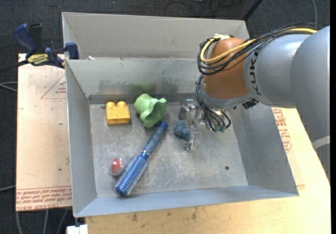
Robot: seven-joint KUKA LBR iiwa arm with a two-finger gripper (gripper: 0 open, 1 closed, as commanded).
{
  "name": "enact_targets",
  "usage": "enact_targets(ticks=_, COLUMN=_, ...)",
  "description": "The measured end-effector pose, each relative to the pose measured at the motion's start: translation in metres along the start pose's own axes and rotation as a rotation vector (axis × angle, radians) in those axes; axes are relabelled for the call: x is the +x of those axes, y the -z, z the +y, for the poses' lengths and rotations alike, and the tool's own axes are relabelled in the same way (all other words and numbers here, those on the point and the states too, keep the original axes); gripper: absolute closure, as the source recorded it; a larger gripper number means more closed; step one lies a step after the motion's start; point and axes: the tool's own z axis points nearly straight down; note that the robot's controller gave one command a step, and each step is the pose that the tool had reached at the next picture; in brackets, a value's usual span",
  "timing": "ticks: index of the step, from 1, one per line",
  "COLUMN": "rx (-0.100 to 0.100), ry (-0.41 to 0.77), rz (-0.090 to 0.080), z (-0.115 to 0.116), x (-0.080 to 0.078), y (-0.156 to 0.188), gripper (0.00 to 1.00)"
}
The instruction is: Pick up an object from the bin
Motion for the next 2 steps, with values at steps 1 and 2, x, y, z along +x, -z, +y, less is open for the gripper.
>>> enact_targets(ticks=1, rx=-0.002, ry=-0.045, rz=-0.003, z=-0.0002, x=0.0129, y=0.0034, gripper=0.00)
enact_targets(ticks=2, rx=-0.002, ry=-0.046, rz=-0.004, z=-0.0002, x=0.0124, y=0.0040, gripper=1.00)
